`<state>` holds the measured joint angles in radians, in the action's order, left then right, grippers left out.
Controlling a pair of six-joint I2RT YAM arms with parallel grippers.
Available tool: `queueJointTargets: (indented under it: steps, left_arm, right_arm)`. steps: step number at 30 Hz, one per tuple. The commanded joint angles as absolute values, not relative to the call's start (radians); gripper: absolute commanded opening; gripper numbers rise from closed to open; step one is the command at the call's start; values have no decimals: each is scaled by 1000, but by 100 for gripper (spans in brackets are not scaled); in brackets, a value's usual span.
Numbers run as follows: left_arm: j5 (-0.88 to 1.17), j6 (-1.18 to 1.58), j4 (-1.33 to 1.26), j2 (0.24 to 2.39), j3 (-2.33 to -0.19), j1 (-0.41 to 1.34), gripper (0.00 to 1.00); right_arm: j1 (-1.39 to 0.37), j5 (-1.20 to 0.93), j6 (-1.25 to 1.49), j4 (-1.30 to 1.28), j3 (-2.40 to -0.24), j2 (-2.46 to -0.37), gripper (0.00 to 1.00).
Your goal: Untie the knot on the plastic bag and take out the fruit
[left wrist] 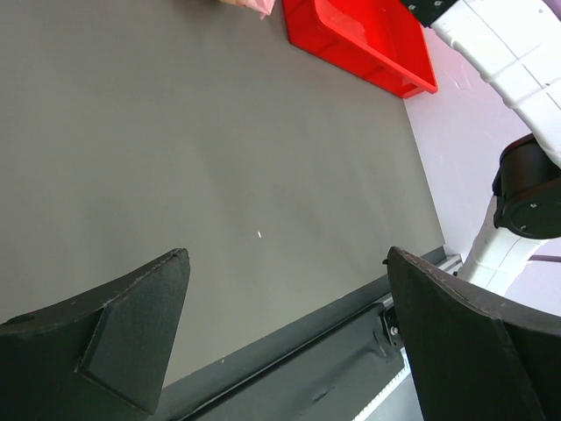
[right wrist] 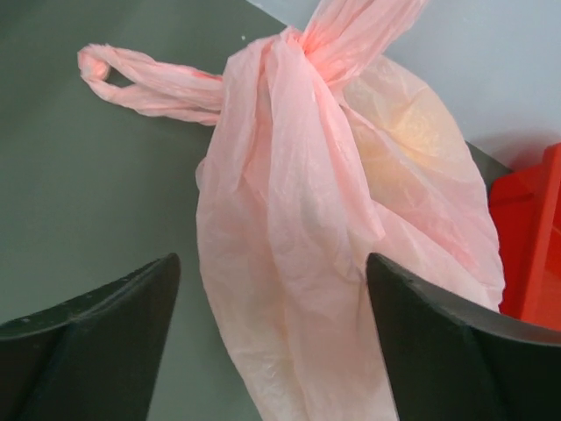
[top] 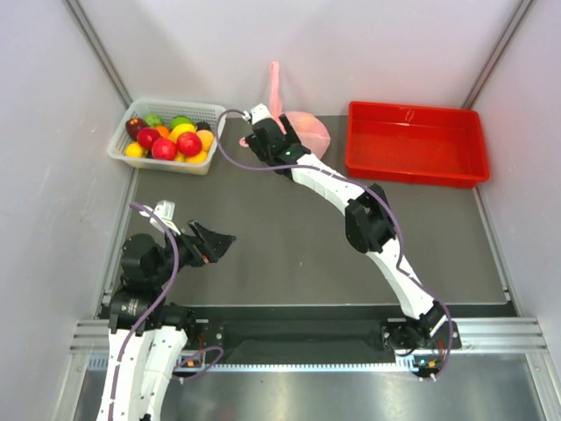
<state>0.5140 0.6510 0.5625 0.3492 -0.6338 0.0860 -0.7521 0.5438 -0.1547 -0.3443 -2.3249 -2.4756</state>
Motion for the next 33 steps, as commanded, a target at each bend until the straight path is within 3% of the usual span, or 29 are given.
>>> queueJointTargets:
  steps: [1,2,5,6,8,9,18,23,25,26,29,31,33]
  left_arm:
    - [499,640,577,336,-626,86,99]
    - [494,640,577,336,-623,86,99]
    - [494,647,577,333,-621,86,99]
    - [494,647,578,333,-620,86,99]
    - [494,649,581,330,-621,86,99]
    - [497,647,584,330,-621,84,99]
    - [514,661,552,324,-600,86,98]
    - [531,676,526,324,-594,84,98]
    - [534,680,523,321,-592,86,99]
    - [535,683,520,318,-589,86,99]
    - [537,683,518,313,-584,86,99]
    - [535,681,517,314,-584,86,99]
    - [537,681,518,314,-583,86,98]
  right_arm:
    - [-726,529,-172,-314,-2378,-2497,83]
    - [-721,528,-172,-321,-2376,-2497,78]
    - [-712,525,-182,-339,-2341,-2471,47]
    - [-712,526,-199,-334,-2317,-2436,30]
    - [-712,514,-216,-296,-2191,-2379,14]
    - [-712,512,-228,-276,-2139,-2312,0]
    - [-687,178,-472,-183,-1508,-1848,0]
    - [-681,172,-480,-208,-1307,-1671,6]
    - [-678,309,-442,-238,-1286,-1635,22]
    - [-677,371,-424,-253,-1284,-1629,48]
    - [-676,501,-322,-343,-1310,-1609,66]
    - [-684,497,-232,-377,-1319,-1577,71]
    - [-716,453,-168,-379,-1313,-1505,84]
